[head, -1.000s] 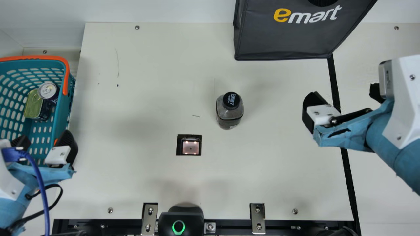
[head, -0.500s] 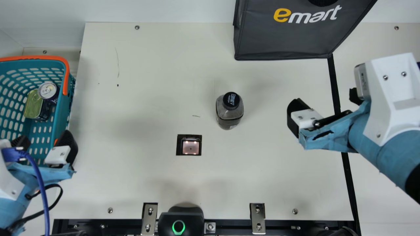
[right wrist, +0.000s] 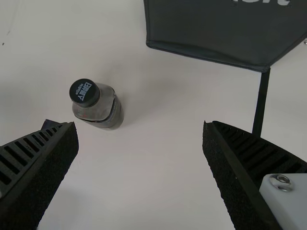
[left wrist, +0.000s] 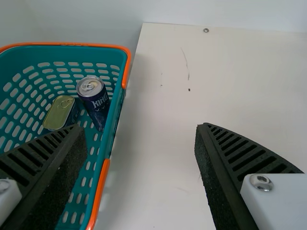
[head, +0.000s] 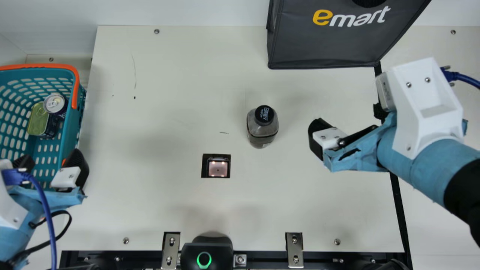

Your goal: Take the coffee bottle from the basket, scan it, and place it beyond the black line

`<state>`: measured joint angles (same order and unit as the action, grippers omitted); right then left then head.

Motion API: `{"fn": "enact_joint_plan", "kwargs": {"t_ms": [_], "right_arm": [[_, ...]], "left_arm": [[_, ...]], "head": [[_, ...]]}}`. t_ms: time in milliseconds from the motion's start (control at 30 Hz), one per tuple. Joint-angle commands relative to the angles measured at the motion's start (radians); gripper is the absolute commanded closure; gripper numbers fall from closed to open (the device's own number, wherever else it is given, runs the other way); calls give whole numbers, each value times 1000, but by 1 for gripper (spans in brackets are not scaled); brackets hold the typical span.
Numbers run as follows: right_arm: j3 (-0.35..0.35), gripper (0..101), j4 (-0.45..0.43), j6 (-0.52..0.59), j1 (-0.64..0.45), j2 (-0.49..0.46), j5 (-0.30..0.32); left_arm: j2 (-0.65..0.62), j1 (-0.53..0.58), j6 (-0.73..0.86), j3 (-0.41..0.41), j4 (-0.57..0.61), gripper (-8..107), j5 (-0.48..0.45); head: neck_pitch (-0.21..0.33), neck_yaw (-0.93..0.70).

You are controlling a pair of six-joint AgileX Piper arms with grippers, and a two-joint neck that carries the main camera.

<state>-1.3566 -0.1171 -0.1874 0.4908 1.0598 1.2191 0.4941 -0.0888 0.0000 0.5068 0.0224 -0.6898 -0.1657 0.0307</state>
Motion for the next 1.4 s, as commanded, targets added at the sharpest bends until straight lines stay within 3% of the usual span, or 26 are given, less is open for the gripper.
{"fn": "enact_joint_plan", "kwargs": {"t_ms": [0,367,1000,1367], "right_arm": [[-5,10,4,3,5,8,1],[-26,10,17,17,37,60,1],[-20,10,93,150,-15,152,-63],[-27,10,88,155,17,200,-92]], "left_arm": [[0,0,0,0,0,9,0],[0,0,0,0,0,9,0],[0,0,0,0,0,9,0],[0,0,0,0,0,9,0]], "head": [[27,-3],[27,-3],[27,-3],[27,-3]]}}
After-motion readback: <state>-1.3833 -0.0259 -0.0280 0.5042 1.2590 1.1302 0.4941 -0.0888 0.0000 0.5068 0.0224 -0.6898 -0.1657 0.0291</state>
